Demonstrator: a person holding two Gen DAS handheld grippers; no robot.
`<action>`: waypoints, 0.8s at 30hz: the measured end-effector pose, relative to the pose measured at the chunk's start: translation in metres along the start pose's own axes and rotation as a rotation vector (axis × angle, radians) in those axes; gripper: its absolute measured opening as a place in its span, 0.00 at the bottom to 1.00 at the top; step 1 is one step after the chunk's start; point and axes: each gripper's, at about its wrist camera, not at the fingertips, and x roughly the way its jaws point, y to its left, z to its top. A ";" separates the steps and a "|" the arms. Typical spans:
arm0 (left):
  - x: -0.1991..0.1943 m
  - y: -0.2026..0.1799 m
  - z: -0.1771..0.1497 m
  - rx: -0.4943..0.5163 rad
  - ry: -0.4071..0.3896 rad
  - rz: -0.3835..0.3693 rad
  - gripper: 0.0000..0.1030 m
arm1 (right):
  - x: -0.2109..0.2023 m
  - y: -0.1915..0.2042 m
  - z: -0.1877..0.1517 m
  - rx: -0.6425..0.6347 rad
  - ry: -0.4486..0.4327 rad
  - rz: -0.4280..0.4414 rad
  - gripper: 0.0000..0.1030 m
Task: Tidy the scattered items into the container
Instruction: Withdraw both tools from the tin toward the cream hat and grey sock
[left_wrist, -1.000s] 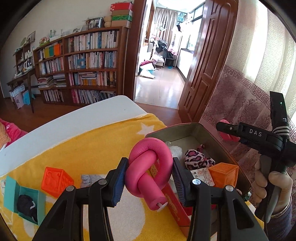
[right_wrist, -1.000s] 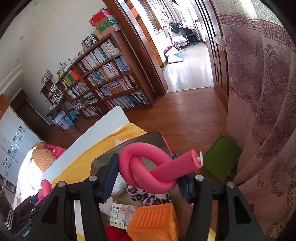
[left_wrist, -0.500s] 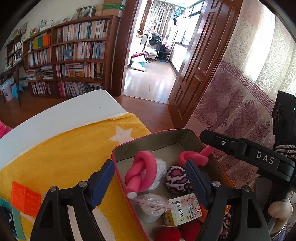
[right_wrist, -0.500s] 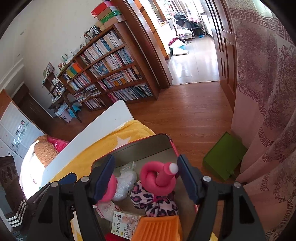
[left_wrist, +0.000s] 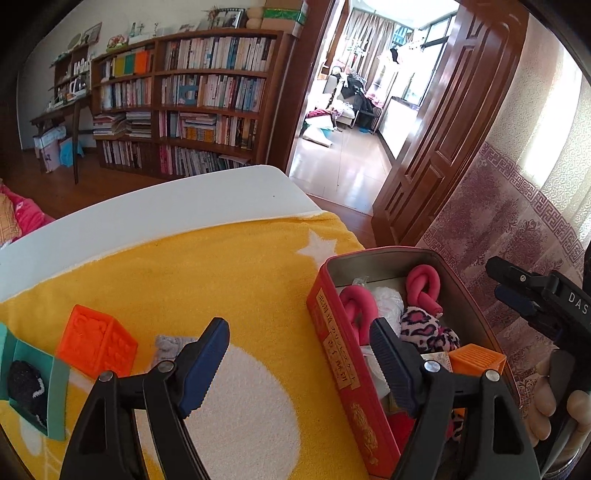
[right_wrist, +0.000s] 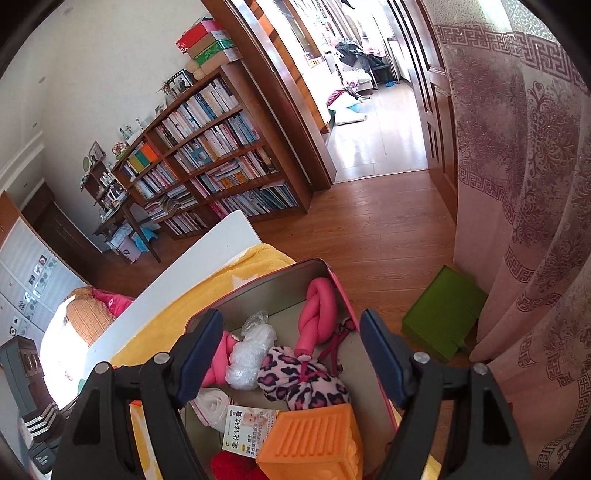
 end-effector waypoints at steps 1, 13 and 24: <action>-0.003 0.003 -0.003 0.000 -0.005 0.006 0.78 | -0.003 0.004 0.000 -0.006 -0.010 0.003 0.77; -0.056 0.073 -0.025 -0.115 -0.051 0.055 0.78 | -0.018 0.063 -0.016 -0.118 -0.028 0.079 0.77; -0.128 0.179 -0.057 -0.290 -0.147 0.180 0.78 | -0.004 0.142 -0.056 -0.229 0.032 0.176 0.78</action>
